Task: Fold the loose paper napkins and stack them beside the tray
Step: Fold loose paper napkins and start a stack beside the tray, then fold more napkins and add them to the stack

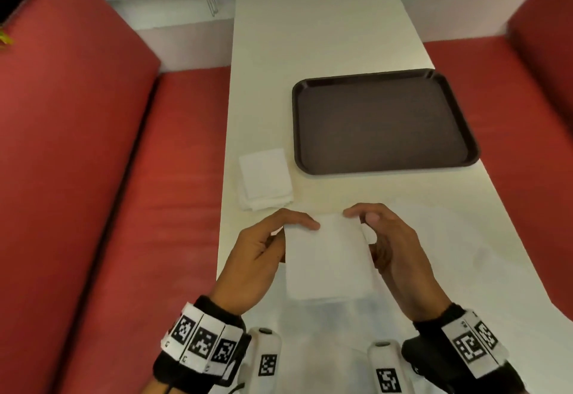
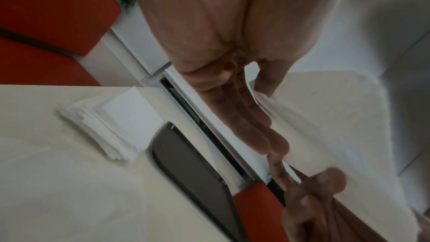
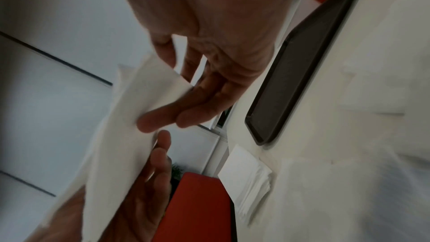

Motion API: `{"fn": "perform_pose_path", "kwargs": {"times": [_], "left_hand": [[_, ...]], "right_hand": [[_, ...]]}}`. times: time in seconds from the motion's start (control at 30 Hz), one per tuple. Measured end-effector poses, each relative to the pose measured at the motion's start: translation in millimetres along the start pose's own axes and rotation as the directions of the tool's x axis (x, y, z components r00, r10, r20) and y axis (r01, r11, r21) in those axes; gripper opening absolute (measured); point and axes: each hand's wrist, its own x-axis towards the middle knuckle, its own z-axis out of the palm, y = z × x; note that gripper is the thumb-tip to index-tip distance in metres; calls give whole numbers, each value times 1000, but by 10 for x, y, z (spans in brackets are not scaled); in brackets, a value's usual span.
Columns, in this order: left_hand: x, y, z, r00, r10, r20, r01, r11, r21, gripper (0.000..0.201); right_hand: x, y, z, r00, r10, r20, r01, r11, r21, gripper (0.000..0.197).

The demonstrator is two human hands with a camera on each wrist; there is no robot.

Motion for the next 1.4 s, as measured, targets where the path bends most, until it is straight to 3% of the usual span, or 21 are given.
{"fn": "perform_pose_path", "kwargs": {"times": [0.07,0.17,0.27,0.37,0.47,0.57,0.63,0.8,0.9,1.03,1.1,1.23,1.4], "left_hand": [[44,-42,-53,997,-74,-38,71,994,-84,38],[85,-138,-118,974,-222,-40,207,950,-232,28],[103,-227,-146,966,-257,-20,246,943,-223,49],[205,-258,-213,963,-266,-50,246,938,-245,35],[383,-344,-330,966,-218,-136,197,968,-153,26],[710,-425,-491,931,-244,-270,205,965,-166,19],[982,-550,-630,902,-235,-361,228,972,-62,14],[1417,-827,-867,863,-254,-436,368,909,198,47],[1500,-888,-876,825,-274,-495,452,845,286,33],[1496,-904,-851,789,-283,-546,491,824,283,37],[1496,-903,-846,792,-281,-542,487,826,284,39],[1528,-918,-841,803,-276,-528,466,843,268,39],[1534,-948,-881,826,-243,-508,435,849,301,25]], "right_hand": [[76,19,112,999,-48,-21,45,992,-121,15],[195,36,252,994,-90,-56,76,974,-212,19],[312,43,325,993,-92,-81,69,967,-245,21],[451,82,403,996,-80,-45,64,956,-286,23],[589,119,478,996,-71,-44,56,955,-292,30],[709,141,480,997,-64,-51,46,957,-288,35],[753,168,418,997,-45,-64,28,968,-251,34],[739,279,146,991,-17,-131,-24,952,-305,29],[790,399,89,997,-35,-69,-7,846,-533,32],[1210,351,396,965,-174,195,261,581,-771,37],[1480,282,587,949,-206,241,314,512,-799,42],[1814,365,761,981,-79,176,190,564,-803,59],[1974,705,791,987,18,158,121,564,-817,63]]}}
